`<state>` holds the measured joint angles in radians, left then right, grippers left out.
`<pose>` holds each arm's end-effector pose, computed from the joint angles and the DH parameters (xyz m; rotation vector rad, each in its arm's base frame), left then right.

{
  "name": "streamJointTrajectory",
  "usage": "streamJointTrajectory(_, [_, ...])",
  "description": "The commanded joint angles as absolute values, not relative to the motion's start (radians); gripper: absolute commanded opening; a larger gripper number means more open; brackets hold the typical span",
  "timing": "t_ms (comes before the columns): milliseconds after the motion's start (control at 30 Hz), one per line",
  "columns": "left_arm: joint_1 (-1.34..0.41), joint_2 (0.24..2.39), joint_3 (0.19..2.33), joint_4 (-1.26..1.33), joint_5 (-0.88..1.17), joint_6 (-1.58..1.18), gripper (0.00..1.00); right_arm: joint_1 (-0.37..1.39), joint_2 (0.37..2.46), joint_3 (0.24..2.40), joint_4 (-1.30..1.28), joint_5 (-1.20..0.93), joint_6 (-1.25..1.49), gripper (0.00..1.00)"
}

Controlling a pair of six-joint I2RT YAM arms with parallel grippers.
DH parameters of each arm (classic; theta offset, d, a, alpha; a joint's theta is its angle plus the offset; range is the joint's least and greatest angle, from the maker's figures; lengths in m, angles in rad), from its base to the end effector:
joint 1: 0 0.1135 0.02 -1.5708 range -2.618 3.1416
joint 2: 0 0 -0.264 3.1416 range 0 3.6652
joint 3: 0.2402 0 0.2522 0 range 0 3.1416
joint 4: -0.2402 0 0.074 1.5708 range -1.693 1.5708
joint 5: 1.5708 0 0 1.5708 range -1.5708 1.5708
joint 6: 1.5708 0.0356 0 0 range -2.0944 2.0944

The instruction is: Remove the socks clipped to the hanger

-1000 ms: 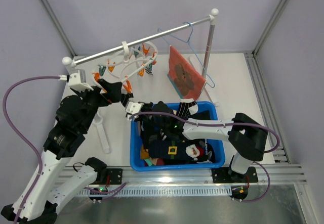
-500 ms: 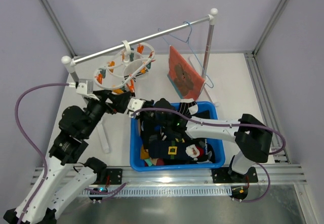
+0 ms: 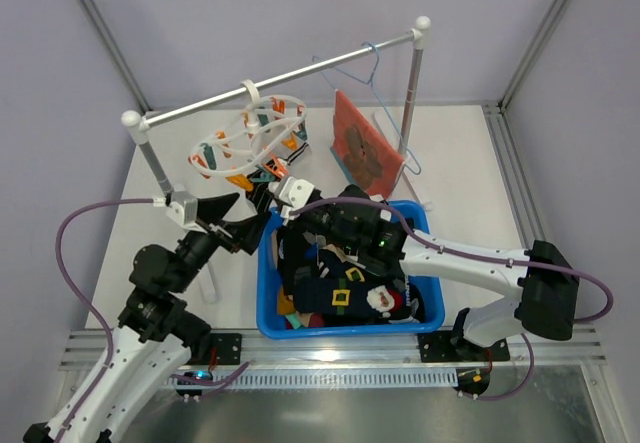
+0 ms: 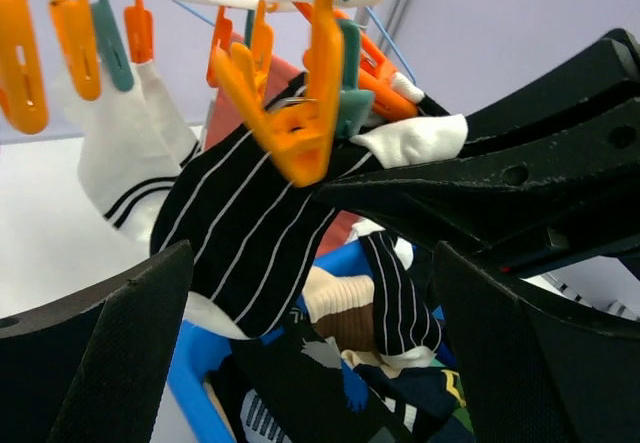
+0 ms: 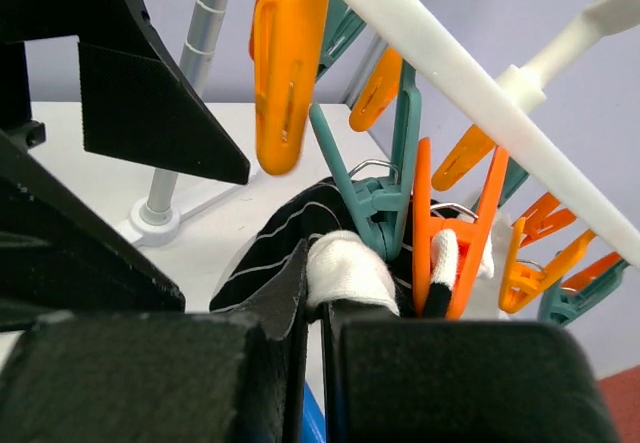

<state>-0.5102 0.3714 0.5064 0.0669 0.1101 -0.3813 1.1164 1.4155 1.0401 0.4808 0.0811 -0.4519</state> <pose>0.0992 -0.0600 0.3237 0.1866 1.4065 -0.8183 0.1509 0.3024 0.3518 -0.9996 1.0968 0.4805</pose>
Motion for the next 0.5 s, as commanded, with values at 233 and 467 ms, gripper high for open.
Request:
streamJointTrajectory(233, [-0.511, 0.442, 0.448, 0.235, 0.176, -0.337, 0.99, 1.12, 1.321, 1.046, 0.459, -0.026, -0.347, 0.04])
streamJointTrajectory(467, [-0.511, 0.497, 0.439, 0.252, 0.147, -0.333, 1.0, 1.12, 1.287, 1.054, 0.405, -0.087, -0.308, 0.04])
